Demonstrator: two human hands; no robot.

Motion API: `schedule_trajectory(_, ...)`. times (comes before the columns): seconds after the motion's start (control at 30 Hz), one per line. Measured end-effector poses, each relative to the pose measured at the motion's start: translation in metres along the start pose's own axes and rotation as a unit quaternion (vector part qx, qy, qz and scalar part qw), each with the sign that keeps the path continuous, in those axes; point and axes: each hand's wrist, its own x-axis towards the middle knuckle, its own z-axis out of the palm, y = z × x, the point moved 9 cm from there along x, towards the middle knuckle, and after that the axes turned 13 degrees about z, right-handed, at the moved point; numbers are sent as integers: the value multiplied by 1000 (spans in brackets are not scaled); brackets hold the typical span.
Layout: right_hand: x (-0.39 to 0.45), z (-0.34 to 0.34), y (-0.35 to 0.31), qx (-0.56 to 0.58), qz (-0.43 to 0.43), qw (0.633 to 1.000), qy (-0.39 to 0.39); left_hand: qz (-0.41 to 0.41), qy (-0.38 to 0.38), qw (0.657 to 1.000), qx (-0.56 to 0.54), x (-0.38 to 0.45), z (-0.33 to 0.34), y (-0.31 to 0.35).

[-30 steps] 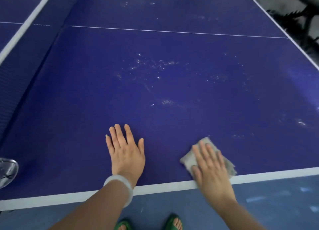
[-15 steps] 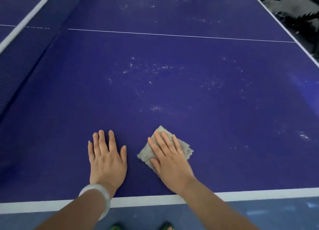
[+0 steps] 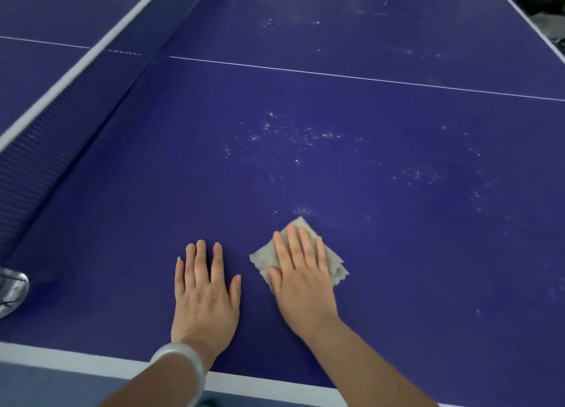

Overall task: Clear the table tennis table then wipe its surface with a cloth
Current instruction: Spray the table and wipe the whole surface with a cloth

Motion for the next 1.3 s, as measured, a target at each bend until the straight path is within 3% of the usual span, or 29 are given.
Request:
schedule_trajectory(0.07,20,0,-7,0,-80,997,-9,0,-4,1000,3,0,0,0)
schedule_trajectory(0.1,33,-1,8,-14,-75,997,-2,-1,-6,1000,2,0,0,0)
schedule_trajectory(0.17,60,-5,75,-27,49,998,15,-3,-7,1000,1,-1,0,-1)
schedule_trajectory(0.23,63,-13,152,-3,218,976,13,-3,-12,1000,0,0,-1,0)
schedule_trajectory(0.33,41,-12,166,21,344,939,-9,-5,-17,1000,-1,0,0,0)
schedule_trajectory(0.4,42,-12,102,16,290,957,23,-5,-20,1000,-3,-1,-1,0)
schedule_trajectory(0.53,73,4,-52,7,41,999,-8,-2,-19,1000,-1,0,-1,1)
schedule_trajectory(0.6,98,9,-82,-4,-39,998,-41,0,-15,1000,2,1,-1,1)
schedule_trajectory(0.67,133,16,-71,-36,-80,994,-58,-2,-14,1000,-4,1,-1,1)
schedule_trajectory(0.73,169,12,-19,-63,-27,997,-42,-3,-12,1000,-10,0,-1,1)
schedule_trajectory(0.87,167,-9,130,3,257,966,-40,-4,-15,1000,-17,0,0,0)
schedule_trajectory(0.97,124,-11,133,7,332,943,-22,-5,-18,1000,-20,0,1,0)
schedule_trajectory(1.03,105,-7,80,2,278,961,-1,-5,-21,1000,-20,0,0,0)
schedule_trajectory(1.17,63,7,-42,-4,9,1000,-2,1,-16,1000,-12,1,-2,1)
schedule_trajectory(1.23,53,8,-43,-16,-66,997,-24,1,-13,1000,-11,1,-2,1)
schedule_trajectory(1.3,57,4,4,-25,-32,999,-21,1,-14,1000,-12,1,-2,0)
